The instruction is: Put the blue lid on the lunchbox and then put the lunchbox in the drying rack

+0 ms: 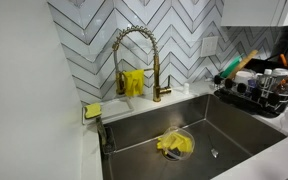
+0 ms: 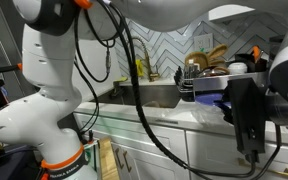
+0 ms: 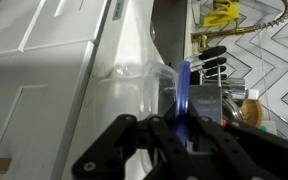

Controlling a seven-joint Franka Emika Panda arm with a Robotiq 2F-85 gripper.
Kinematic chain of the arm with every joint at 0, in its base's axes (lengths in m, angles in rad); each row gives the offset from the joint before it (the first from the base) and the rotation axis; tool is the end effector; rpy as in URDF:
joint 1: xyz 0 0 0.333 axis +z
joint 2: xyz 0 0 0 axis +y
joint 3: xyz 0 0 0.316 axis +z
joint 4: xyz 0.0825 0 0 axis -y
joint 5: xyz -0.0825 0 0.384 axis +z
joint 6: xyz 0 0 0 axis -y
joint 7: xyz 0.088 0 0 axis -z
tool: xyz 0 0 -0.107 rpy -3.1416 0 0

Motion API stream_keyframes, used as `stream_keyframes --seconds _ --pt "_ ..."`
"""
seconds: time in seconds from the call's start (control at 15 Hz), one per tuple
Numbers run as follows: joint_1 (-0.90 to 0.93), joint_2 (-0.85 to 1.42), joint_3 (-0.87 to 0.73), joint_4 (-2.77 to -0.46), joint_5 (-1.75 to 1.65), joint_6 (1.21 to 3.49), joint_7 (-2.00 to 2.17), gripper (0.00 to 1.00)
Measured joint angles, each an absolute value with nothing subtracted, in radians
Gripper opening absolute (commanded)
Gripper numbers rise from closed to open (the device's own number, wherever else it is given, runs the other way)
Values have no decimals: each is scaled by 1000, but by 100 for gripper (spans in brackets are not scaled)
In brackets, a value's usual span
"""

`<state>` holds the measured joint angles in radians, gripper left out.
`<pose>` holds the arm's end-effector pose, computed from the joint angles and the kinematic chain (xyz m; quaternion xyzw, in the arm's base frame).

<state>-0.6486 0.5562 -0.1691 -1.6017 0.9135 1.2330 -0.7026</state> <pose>0.4923 -0.3543 0.3160 -0.8191 0.1080 0.0167 0.5631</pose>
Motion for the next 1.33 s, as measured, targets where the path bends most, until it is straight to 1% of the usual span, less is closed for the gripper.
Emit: stream_keyframes --seconds 0.07,0.13,0.33,0.73,0.93,1.0,1.07,1.13,1.27,1.33 --pt "-645 556 -172 -1605 914 1235 -707 38" --pt "-643 556 -176 -1606 914 1237 -710 44" --pt "-640 552 -185 -1606 914 1238 -715 53" --pt "-640 532 -199 -1606 914 1238 -718 52" --pt "-638 524 -200 -1606 914 1238 -719 56" --pt "-637 521 -201 -1606 914 1238 -719 53" --pt "-635 519 -203 -1606 914 1238 -719 54" --pt "-634 516 -205 -1606 914 1239 -719 53" --pt "-631 514 -211 -1606 914 1243 -718 57" --pt "-629 514 -214 -1606 914 1246 -718 57"
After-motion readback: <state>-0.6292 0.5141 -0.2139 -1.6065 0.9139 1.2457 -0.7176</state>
